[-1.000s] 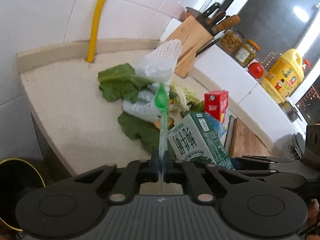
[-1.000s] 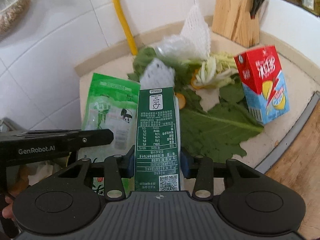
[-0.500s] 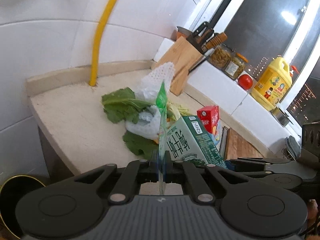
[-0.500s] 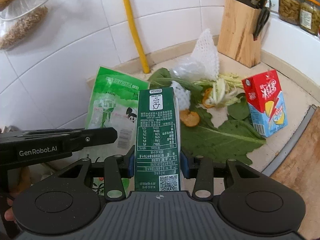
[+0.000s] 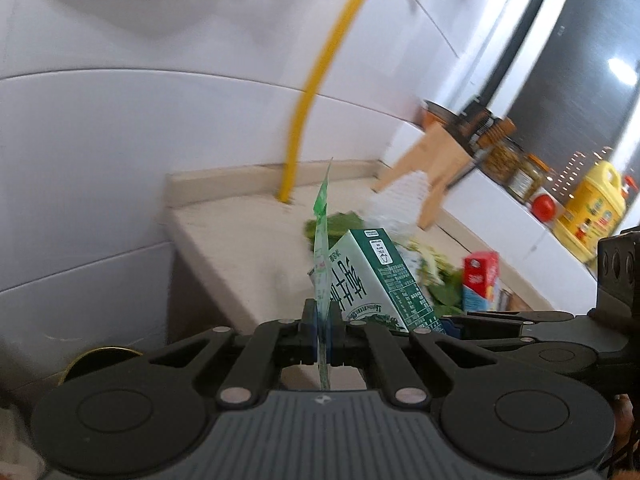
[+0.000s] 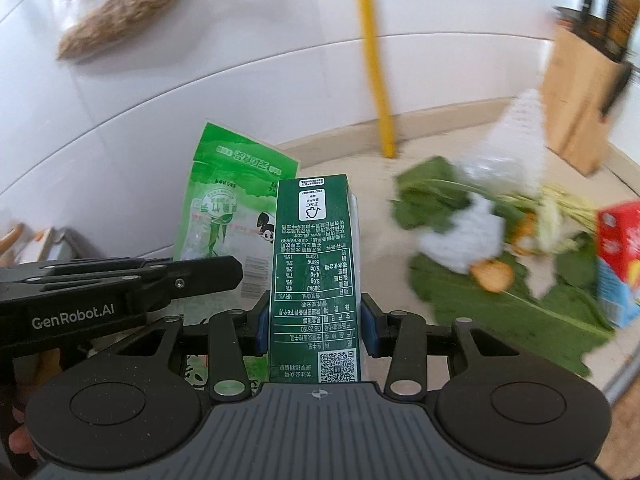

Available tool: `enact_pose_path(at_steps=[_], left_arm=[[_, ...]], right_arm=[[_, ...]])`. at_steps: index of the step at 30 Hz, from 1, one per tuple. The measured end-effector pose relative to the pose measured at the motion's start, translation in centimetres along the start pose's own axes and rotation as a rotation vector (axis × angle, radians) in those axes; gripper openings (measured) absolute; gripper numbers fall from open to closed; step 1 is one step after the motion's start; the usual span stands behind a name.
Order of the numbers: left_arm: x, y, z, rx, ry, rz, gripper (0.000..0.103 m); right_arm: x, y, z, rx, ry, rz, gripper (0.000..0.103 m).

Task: Collect trash
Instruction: 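Carry the held packet and milk carton with both tools over the black bin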

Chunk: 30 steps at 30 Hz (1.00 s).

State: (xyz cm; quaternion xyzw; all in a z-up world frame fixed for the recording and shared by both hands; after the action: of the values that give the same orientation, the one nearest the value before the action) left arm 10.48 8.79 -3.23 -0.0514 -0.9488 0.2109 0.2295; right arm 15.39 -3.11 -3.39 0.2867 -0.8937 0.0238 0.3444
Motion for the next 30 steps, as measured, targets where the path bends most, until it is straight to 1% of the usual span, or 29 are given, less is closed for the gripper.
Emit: enact_pose_path(at_steps=[5, 7, 8, 15, 21, 30], left_arm=[[1.8, 2.2, -0.2, 0.010, -0.029, -0.054, 0.000], [2.4, 2.9, -0.2, 0.013, -0.036, -0.069, 0.000], [2.7, 3.2, -0.2, 0.013, -0.040, -0.076, 0.000], [4.5, 4.7, 0.0, 0.023, -0.058, -0.108, 0.000], [5.1, 6.0, 0.2, 0.047, -0.077, -0.152, 0.000], [5.0, 8.3, 0.5, 0.065, -0.084, -0.253, 0.000]], right_arm=[[-1.5, 3.0, -0.4, 0.042, 0.010, -0.057, 0.050], [-1.7, 3.6, -0.4, 0.048, 0.011, -0.065, 0.050], [-2.0, 4.7, -0.4, 0.060, 0.011, -0.082, 0.050], [-2.3, 7.6, 0.0, 0.085, 0.010, -0.111, 0.050], [-3.0, 9.0, 0.1, 0.104, 0.023, -0.134, 0.050], [-5.3, 10.7, 0.3, 0.140, 0.059, -0.181, 0.050]])
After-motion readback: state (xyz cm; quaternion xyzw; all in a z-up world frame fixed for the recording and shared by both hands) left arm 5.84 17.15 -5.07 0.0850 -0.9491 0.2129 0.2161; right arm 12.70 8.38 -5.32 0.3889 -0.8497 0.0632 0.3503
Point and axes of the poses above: each gripper's, at about its wrist camera, not at the fingertips, and x roughly against the way its jaws point, y to its left, z to its underside, the point moved 9 cm from there along -x, roughly the way its jaws point, and after that the axes turned 9 degrees about -y, right-handed, at the moved point
